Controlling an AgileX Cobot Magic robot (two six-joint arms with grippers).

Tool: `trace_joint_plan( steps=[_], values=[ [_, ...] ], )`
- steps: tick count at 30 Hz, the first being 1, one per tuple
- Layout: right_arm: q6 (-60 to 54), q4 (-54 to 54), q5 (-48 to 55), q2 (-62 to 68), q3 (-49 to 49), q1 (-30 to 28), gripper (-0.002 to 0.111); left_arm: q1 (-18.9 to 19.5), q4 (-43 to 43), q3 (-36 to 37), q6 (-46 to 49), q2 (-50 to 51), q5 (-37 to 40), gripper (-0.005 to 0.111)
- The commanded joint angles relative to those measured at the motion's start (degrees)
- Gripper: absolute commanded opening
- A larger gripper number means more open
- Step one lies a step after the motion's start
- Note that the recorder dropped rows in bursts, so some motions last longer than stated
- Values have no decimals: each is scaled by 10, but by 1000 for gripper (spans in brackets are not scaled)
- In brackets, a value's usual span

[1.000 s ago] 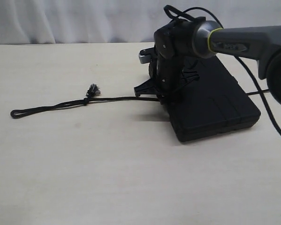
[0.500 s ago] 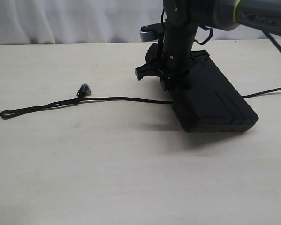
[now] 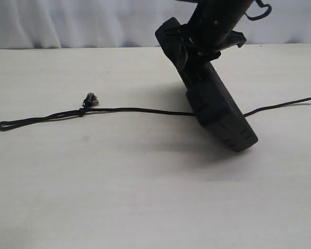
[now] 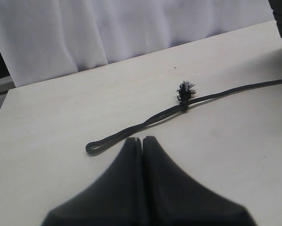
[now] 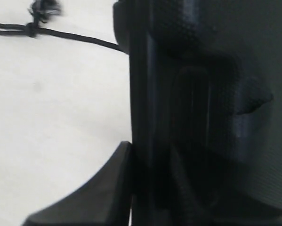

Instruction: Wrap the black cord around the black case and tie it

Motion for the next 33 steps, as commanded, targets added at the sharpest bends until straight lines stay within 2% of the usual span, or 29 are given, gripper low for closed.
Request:
trace_joint_plan(
  steps=[1, 4, 9, 14, 16, 33],
  values=[
    [-78, 139, 1, -24, -9, -45, 4, -5, -2, 1, 0, -2, -8, 0],
    [-98, 188, 9, -24, -9, -64, 4, -5, -2, 1, 0, -2, -8, 0],
    [-104, 205, 17, -19, -8, -89, 4, -5, -2, 1, 0, -2, -8, 0],
    [-255, 467, 17, -4, 72, -140, 4, -5, -2, 1, 0, -2, -8, 0],
    [-286, 537, 17, -2, 102, -154, 4, -5, -2, 1, 0, -2, -8, 0],
    [-303, 516, 17, 33, 115, -158, 4, -5, -2, 1, 0, -2, -8, 0]
  ],
)
